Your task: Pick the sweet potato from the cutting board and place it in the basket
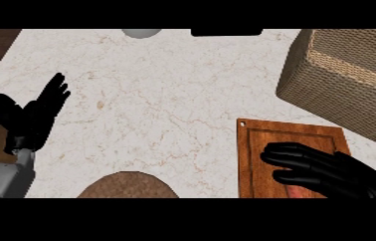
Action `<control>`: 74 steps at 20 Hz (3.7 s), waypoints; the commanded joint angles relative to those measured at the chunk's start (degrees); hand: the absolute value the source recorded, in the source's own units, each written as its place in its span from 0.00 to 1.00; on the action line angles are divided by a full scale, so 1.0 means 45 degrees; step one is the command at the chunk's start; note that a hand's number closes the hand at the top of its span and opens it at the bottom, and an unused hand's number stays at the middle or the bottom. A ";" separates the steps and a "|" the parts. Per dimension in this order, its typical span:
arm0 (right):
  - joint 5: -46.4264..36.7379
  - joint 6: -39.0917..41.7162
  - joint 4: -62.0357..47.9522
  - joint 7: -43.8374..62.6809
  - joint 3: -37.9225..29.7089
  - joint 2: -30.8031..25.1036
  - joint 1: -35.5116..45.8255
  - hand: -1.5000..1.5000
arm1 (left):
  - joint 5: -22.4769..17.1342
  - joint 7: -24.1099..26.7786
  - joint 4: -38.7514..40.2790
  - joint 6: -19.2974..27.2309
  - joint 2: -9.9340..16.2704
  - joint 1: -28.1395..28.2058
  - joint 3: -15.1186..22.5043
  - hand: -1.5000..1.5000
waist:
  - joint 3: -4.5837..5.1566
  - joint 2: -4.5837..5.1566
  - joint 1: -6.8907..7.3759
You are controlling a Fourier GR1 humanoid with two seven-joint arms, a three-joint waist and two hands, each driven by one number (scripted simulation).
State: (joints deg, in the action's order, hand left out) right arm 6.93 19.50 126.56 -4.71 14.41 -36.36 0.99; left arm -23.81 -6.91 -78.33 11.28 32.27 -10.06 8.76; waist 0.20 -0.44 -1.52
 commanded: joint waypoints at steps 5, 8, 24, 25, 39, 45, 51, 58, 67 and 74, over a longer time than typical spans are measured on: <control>-0.1497 0.0717 0.0856 0.4409 -0.3021 -0.3781 0.1576 0.00 | -0.0107 -0.0357 0.0200 -0.0130 -0.0040 -0.0422 -0.0163 0.50 | 0.0025 0.0027 -0.0072; 0.0894 0.1734 0.0267 0.6340 -0.4099 -0.4846 0.3081 0.00 | 0.0381 -0.0038 0.0360 0.0044 -0.0526 -0.0513 0.0243 0.50 | 0.0024 0.0106 0.0233; 0.5930 0.8675 -0.4023 0.4362 -0.7678 -0.6370 0.1566 0.00 | 0.0667 -0.0303 0.0198 -0.0592 -0.0601 -0.0361 -0.0601 0.50 | -0.0055 0.0059 0.0156; 0.5552 0.8958 -0.3816 0.3903 -0.8412 -0.5829 0.0940 0.00 | 0.0784 -0.0345 0.0180 -0.0495 -0.0588 -0.0460 -0.0640 0.50 | -0.0064 0.0037 0.0040; -0.1958 0.8687 -0.1748 0.0350 -0.7967 0.1334 -0.1308 0.00 | 0.1591 -0.0426 -0.0702 -0.0588 -0.1551 0.0476 -0.0583 0.50 | -0.0080 0.0088 0.0381; -0.4169 0.7389 -0.2926 -0.1709 -0.6802 0.2539 -0.1569 0.00 | 0.1689 -0.0438 0.0811 -0.1277 -0.1452 -0.0853 -0.1341 0.50 | -0.0062 0.0111 0.0272; -0.6972 0.5985 -0.3480 -0.2027 -0.4431 0.3178 -0.1446 0.00 | 0.2308 -0.0865 -0.0720 -0.0901 -0.1925 0.0123 -0.1292 0.50 | -0.0051 0.0088 0.0364; -0.9312 0.4765 -0.4963 -0.3802 -0.3329 0.2615 -0.1806 0.00 | 0.2473 -0.0503 0.0307 -0.1848 -0.1942 -0.0262 -0.2060 0.50 | -0.0048 0.0094 0.0327; -0.9002 0.5189 -0.5787 -0.4247 -0.3738 0.2249 -0.1255 0.00 | 0.2873 -0.0074 0.0102 -0.2397 -0.2377 0.0261 -0.2653 0.50 | -0.0042 0.0092 0.0335; -0.8709 0.4693 -0.7381 -0.5875 -0.3266 0.1685 -0.1051 0.00 | 0.2976 -0.1365 -0.0297 -0.2320 -0.2400 -0.0479 -0.2692 0.50 | -0.0048 0.0106 0.0370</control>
State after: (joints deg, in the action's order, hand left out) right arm -33.13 36.83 97.11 -27.39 -0.98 -28.49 -7.03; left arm -10.17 -11.64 -79.53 2.19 20.92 -10.91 -2.49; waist -0.01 -0.02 -0.05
